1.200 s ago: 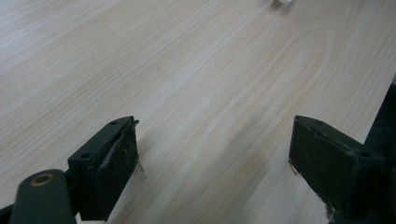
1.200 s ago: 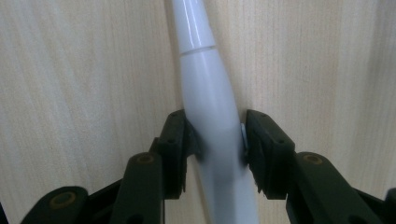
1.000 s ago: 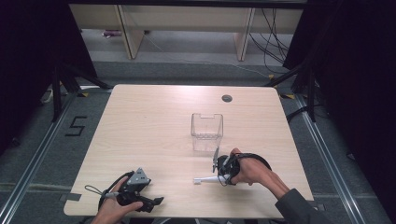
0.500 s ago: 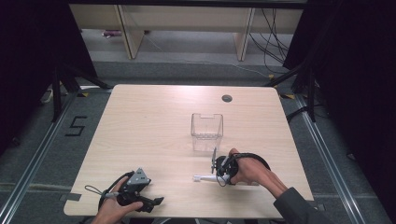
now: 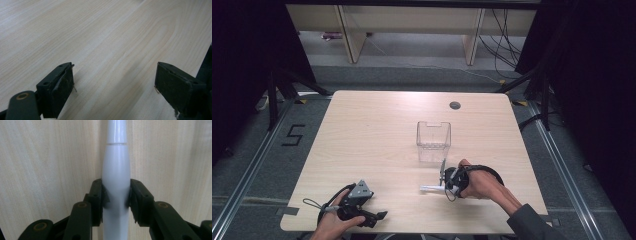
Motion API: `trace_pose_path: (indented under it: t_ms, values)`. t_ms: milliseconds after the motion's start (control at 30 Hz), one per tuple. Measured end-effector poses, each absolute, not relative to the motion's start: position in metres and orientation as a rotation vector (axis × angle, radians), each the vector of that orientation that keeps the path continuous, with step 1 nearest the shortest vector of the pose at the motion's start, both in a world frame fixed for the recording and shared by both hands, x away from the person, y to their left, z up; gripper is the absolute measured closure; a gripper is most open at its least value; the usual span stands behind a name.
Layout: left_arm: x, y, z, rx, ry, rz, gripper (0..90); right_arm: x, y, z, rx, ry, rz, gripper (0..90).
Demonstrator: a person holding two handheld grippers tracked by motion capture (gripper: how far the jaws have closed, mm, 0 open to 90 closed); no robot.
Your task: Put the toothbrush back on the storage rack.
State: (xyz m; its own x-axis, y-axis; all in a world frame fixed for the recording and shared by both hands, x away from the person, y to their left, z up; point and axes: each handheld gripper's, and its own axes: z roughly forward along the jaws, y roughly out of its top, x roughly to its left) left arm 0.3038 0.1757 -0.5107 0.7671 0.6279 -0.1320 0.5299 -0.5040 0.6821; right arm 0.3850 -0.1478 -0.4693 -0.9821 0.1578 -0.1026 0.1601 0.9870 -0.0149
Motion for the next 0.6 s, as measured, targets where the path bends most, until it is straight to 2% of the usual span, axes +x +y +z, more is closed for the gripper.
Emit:
trace_pose_path:
  t_ms: [267,300,333,400,600]
  values:
    - [0.304,0.176,-0.510,2.230,0.856,0.182,14.9,0.385,-0.155,-0.462,0.292,2.983,0.017,65.3]
    - [0.304,0.176,-0.510,2.230,0.856,0.181,14.9,0.389,-0.157,-0.463,0.207,2.972,0.056,65.4]
    - [0.304,0.176,-0.511,2.230,0.855,0.176,14.9,0.385,-0.157,-0.459,0.310,2.965,0.035,65.3]
    - [0.304,0.176,-0.511,2.231,0.858,0.180,14.9,0.388,-0.160,-0.458,0.253,2.950,0.070,65.4]
    - [0.304,0.176,-0.511,2.215,0.862,0.169,14.9,0.387,-0.169,-0.448,0.369,2.916,0.130,65.4]
